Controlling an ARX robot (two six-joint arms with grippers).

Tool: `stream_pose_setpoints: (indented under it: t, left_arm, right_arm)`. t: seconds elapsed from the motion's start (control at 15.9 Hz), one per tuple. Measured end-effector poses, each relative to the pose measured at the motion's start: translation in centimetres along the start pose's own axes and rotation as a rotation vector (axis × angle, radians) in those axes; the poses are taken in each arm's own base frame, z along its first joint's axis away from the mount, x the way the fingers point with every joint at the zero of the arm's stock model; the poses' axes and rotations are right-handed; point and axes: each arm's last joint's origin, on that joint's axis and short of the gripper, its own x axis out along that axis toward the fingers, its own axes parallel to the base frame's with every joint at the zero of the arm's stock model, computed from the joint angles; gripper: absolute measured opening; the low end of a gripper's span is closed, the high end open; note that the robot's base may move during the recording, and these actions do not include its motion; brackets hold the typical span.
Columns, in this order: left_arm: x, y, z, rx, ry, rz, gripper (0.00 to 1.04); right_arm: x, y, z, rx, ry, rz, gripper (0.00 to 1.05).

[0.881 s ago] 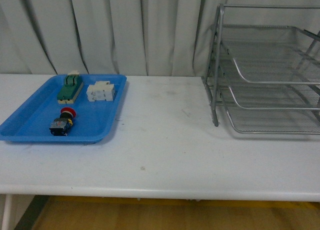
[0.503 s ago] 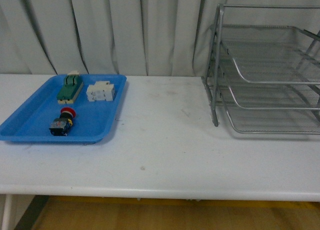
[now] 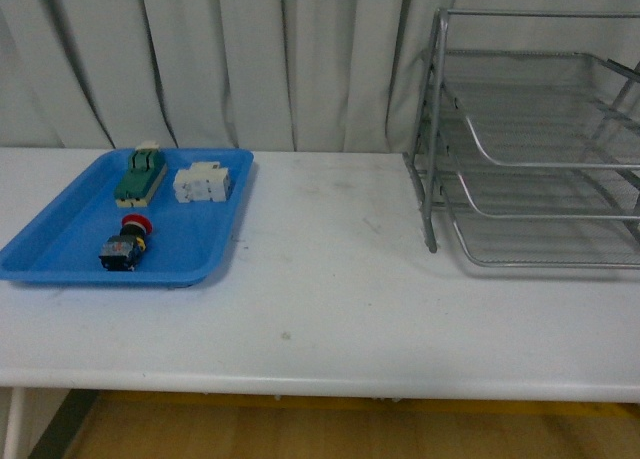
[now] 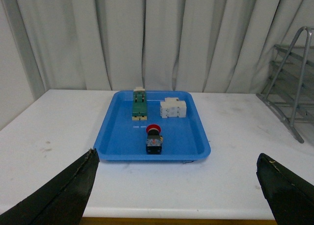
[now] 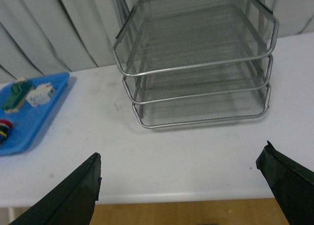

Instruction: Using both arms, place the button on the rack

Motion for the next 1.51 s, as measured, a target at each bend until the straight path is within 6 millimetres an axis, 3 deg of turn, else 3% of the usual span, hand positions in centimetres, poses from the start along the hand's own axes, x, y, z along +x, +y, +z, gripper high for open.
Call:
stream_pose_setpoints:
  t: [0.25,0.5,0.69,1.13,1.32,1.51]
  left_arm:
    - [0.0,0.0,0.0,0.0,0.0,0.0,0.98]
    - [0.0,0.0,0.0,0.0,0.0,0.0,0.98]
    - [0.0,0.0,0.0,0.0,0.0,0.0,0.98]
    - [0.0,0.0,0.0,0.0,0.0,0.0,0.98]
    - [0.0,0.0,0.0,0.0,0.0,0.0,0.98]
    - [0.0,0.0,0.0,0.0,0.0,0.0,0.98]
  right_arm:
    - [7.9,-2.1,-0.1,0.394,0.039,0.026,0.98]
    - [14.9,-3.7,-2.9,0.749,0.129,-0.023,0.98]
    - [18.6,-4.4,-4.1,0.881,0.129,-0.054,0.98]
    - [25.0,-4.5,-4.9,0.935,0.169,-0.105,0.98]
    - [27.0,-4.5,-5.8,0.963,0.139,-0.116,0.69]
    - [27.1,-4.6,-6.4,1.059,0.078,-0.106,0.32]
